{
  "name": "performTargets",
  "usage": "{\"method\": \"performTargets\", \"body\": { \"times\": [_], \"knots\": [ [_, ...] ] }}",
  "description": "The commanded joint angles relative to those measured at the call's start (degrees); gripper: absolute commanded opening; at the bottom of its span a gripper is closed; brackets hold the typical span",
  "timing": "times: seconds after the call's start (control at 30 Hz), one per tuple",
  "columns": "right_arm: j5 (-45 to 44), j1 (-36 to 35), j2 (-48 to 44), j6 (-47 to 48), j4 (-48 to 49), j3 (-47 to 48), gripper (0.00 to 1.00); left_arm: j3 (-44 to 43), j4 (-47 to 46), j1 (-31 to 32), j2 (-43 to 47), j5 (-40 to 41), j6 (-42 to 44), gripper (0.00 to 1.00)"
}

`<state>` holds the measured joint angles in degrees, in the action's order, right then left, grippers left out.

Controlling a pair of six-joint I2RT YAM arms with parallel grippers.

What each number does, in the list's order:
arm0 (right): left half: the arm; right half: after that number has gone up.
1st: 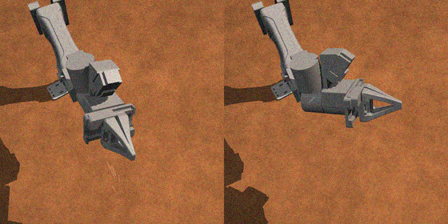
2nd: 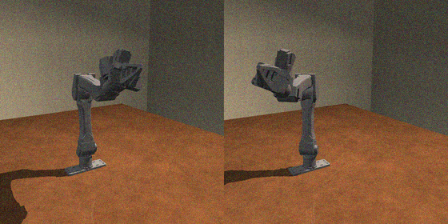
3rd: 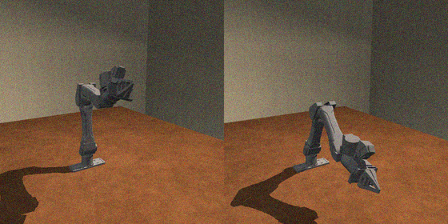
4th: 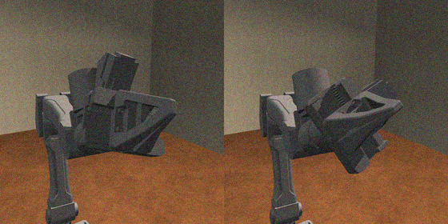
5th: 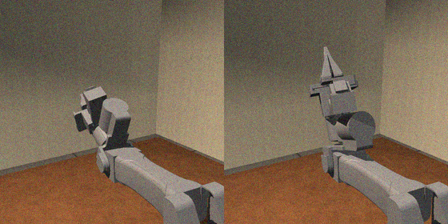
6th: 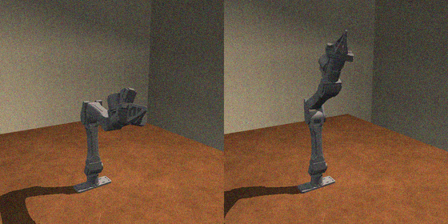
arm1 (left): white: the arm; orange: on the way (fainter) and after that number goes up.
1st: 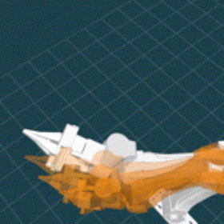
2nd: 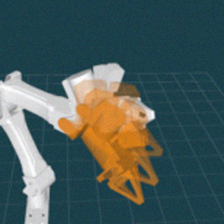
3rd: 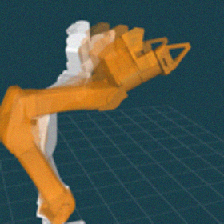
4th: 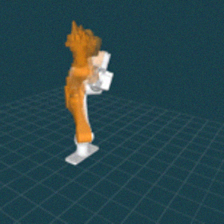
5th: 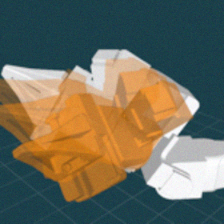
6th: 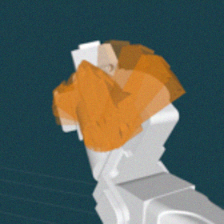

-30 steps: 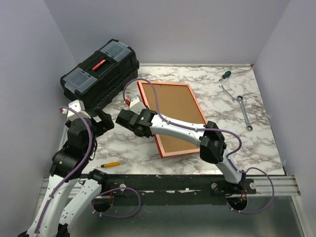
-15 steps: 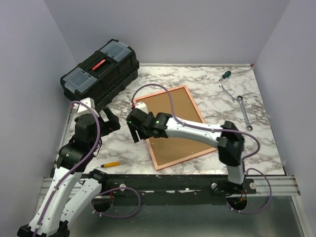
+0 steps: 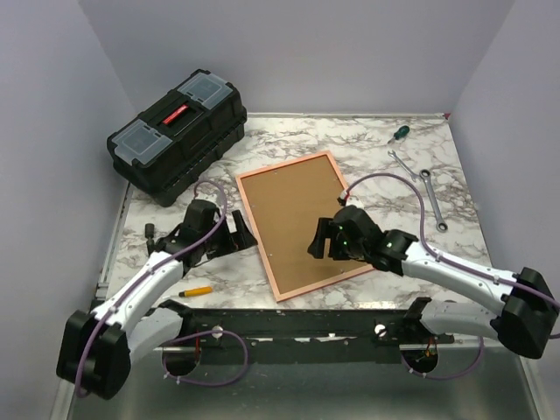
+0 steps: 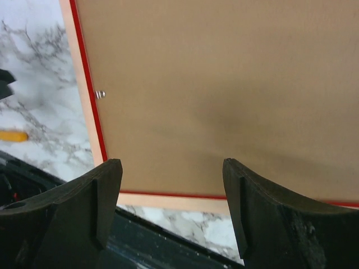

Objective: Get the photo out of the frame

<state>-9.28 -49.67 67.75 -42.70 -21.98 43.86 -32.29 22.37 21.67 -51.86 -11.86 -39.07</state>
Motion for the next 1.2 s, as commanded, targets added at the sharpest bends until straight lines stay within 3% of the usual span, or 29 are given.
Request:
{"method": "performTargets", "body": {
  "times": [0.0, 0.13, 0.33, 0.5, 0.6, 0.7, 0.8, 0.97, 1.17],
  "knots": [
    [3.1, 0.0, -5.7, -9.1, 3.0, -5.6, 0.78, 2.7, -13.6, 1.8, -7.3, -7.7, -6.3, 0.94],
    [-0.8, 0.0, -11.4, -11.6, 0.6, -9.2, 0.77, 1.5, -18.2, 5.2, -16.5, -8.8, -6.9, 0.94],
    [-5.4, 0.1, -15.7, -10.5, -7.3, -6.2, 0.77, 1.7, -29.0, 10.7, -27.5, -10.7, -13.0, 0.91],
    [-4.9, 0.1, -15.9, -7.6, -7.0, -5.3, 0.78, -0.6, -30.0, 14.9, -28.2, -9.1, -16.2, 0.90],
    [-0.6, 0.0, -11.8, -3.2, -4.9, -3.9, 0.78, 0.9, -26.4, 15.0, -21.2, -4.9, -16.1, 0.92],
    [6.0, -0.7, -5.3, 1.7, -0.2, -2.5, 0.78, 0.7, -15.4, 13.6, -11.4, 1.3, -11.4, 0.95],
    [6.4, -4.8, 1.0, 5.5, 5.4, 0.1, 0.78, -1.7, -1.4, 10.9, 0.5, 9.8, -5.5, 0.98],
    [6.2, -15.0, 16.3, 16.0, 15.8, 9.6, 0.79, -12.2, 17.6, 5.3, 20.6, 27.5, 2.0, 0.98],
    [8.8, -23.8, 37.9, 31.9, 26.0, 24.7, 0.79, -23.4, 25.0, 5.0, 33.8, 41.4, 5.2, 0.99]
  ]
}}
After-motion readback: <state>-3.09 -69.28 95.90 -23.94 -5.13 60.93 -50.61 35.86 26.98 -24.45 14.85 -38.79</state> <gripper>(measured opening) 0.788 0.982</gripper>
